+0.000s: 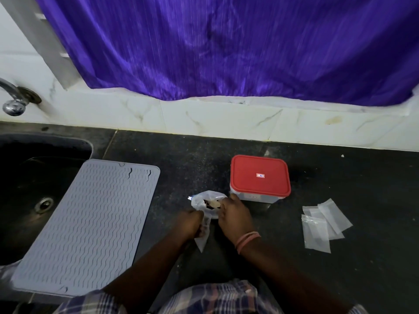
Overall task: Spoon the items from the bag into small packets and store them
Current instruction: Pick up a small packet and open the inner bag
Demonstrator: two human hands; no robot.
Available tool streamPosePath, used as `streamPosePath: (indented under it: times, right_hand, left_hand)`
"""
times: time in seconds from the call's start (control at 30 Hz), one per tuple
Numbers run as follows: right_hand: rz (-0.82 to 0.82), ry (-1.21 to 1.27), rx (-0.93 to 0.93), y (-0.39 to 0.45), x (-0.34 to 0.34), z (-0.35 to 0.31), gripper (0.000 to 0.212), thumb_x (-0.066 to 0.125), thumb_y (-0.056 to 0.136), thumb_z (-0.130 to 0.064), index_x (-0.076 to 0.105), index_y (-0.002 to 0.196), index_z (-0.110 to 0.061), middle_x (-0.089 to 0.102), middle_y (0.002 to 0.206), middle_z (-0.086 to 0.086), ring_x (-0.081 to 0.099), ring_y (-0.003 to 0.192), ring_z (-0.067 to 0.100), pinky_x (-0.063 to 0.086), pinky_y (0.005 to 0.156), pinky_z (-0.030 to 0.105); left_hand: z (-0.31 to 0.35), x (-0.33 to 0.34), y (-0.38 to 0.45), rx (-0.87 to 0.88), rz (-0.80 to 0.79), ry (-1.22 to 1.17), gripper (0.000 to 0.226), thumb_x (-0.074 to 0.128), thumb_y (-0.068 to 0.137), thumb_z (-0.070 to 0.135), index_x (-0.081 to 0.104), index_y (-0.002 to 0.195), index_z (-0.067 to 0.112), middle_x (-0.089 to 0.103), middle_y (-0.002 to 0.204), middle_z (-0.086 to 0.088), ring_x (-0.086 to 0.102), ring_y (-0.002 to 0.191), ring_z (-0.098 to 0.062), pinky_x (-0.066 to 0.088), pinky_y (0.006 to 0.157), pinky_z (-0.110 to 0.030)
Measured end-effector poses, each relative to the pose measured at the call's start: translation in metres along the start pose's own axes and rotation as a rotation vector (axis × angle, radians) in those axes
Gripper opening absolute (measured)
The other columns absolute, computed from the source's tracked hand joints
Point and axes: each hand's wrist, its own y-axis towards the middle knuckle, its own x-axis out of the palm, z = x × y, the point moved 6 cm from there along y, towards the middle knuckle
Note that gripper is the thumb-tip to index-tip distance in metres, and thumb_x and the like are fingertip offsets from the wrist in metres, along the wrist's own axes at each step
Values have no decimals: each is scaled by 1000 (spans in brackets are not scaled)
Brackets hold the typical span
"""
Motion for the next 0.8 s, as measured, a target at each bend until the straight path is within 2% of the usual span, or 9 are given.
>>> streamPosePath:
  times: [0.13,0.27,0.33,0.4,0.5,0.6,0.67,0.73,0.8]
  right_hand:
    - [18,96,84,6,-8,-5,18,58,87,-16,70,94,-4,65,107,13,64,101,27,48,88,31]
    - [-47,-120,-78,5,-9,-10,31,52,93,-14,61,122,-8,55,132,9,63,110,25,49,93,31]
    - [-80,-153,-87,3,-8,-8,33,51,94,-14,59,125,-9,51,137,9,63,110,25,51,93,33]
    - [-76,-74,2,3,-8,-5,27,55,92,-18,64,114,-6,57,127,9,64,105,26,51,90,33]
    - [19,200,268,4,-15,6,22,65,85,-20,72,91,-1,70,98,13,68,92,26,54,85,35]
    - [10,439,515,1,-13,19,17,65,85,-13,74,86,0,72,83,12,67,82,24,51,77,30]
    - [-10,511,617,2,-6,27,18,63,86,-15,73,89,0,70,85,9,66,83,23,47,73,27]
    - [-38,489,626,2,-3,28,21,62,85,-17,72,93,-1,72,91,12,69,88,26,49,72,27]
    - [-70,350,438,6,-7,15,23,65,85,-23,73,94,-3,73,92,13,71,90,27,55,77,31]
  left_hand:
    - [0,4,4,-12,-34,-87,15,52,90,1,66,91,-1,59,68,-12,55,56,-17,46,50,-25]
    - [1,6,8,-43,-43,-131,16,50,91,1,65,86,1,59,64,-9,54,54,-16,43,50,-26]
    - [2,7,9,-48,-40,-154,18,50,92,1,64,81,3,58,62,-9,53,56,-17,42,53,-28]
    - [2,8,7,-48,-51,-162,17,50,89,-2,62,77,5,57,59,-6,51,57,-17,41,54,-29]
    - [2,10,7,-49,-59,-179,21,49,87,-5,59,72,5,54,54,-5,47,56,-17,39,53,-29]
    - [4,11,8,-68,-54,-197,24,48,88,-6,57,68,5,53,51,-4,46,55,-16,37,53,-28]
    - [3,10,10,-70,-53,-167,22,49,88,-5,58,71,5,54,54,-5,47,56,-16,38,53,-28]
    - [3,10,12,-58,-65,-145,19,51,85,-5,60,72,5,55,55,-5,48,56,-17,39,52,-29]
    - [3,12,12,-35,-75,-137,19,52,83,-5,60,69,4,55,56,-6,48,55,-17,39,52,-29]
